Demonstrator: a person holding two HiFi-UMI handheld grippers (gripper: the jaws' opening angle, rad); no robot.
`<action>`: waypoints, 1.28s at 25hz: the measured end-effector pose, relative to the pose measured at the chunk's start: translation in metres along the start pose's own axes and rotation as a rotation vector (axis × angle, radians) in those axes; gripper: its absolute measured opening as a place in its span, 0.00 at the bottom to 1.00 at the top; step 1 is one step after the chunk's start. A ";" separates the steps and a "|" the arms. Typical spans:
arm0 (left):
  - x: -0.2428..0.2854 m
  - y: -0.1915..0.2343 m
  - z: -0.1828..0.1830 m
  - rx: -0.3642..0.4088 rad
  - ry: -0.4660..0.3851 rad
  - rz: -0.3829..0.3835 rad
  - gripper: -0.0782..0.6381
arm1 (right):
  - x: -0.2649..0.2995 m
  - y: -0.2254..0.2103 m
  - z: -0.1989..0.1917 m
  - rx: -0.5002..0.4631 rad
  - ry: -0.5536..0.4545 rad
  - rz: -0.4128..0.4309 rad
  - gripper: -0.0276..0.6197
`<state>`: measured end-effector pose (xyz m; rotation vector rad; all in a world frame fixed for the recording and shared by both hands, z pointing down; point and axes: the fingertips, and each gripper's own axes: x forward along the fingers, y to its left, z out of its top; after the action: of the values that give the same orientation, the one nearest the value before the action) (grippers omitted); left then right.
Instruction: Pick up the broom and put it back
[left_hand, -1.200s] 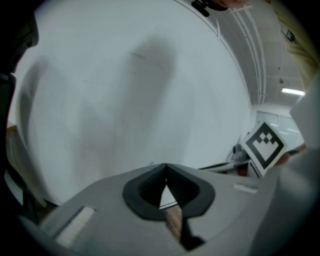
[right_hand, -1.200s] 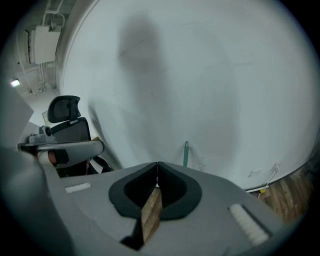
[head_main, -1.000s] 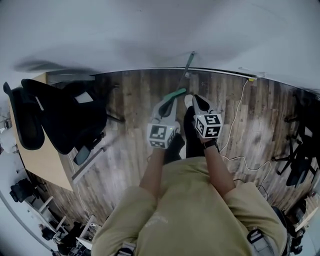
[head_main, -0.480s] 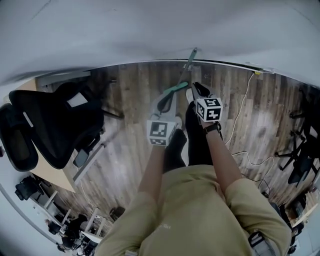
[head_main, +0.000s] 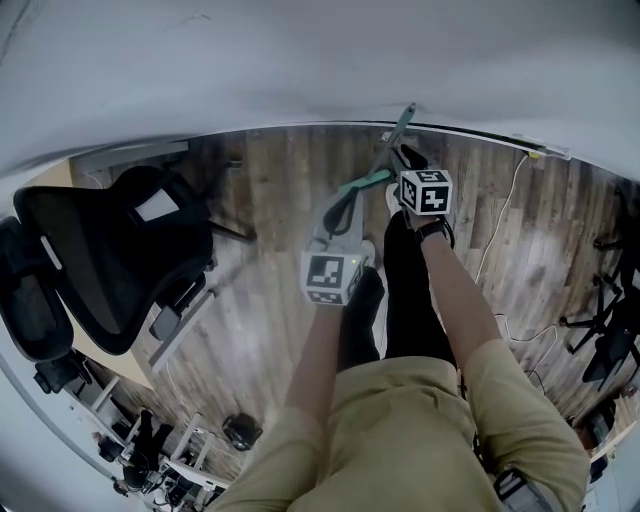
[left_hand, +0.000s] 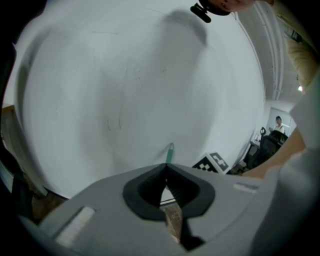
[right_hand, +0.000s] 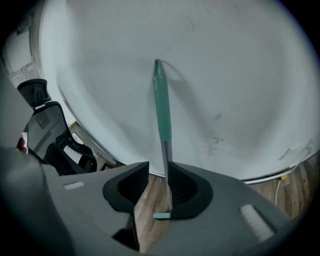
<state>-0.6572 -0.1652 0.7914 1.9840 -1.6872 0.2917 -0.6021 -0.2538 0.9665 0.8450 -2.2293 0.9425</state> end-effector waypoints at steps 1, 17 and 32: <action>0.001 0.002 -0.002 -0.001 0.001 0.001 0.11 | 0.006 -0.005 0.000 0.017 -0.002 -0.003 0.23; -0.003 0.016 -0.029 -0.078 0.013 0.034 0.11 | 0.064 -0.022 0.026 -0.029 -0.048 0.029 0.26; -0.041 0.006 0.008 -0.091 -0.026 0.025 0.11 | -0.009 0.024 -0.011 -0.091 0.019 0.039 0.15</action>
<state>-0.6726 -0.1352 0.7665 1.9092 -1.7121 0.1952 -0.6116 -0.2291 0.9570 0.7511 -2.2615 0.8558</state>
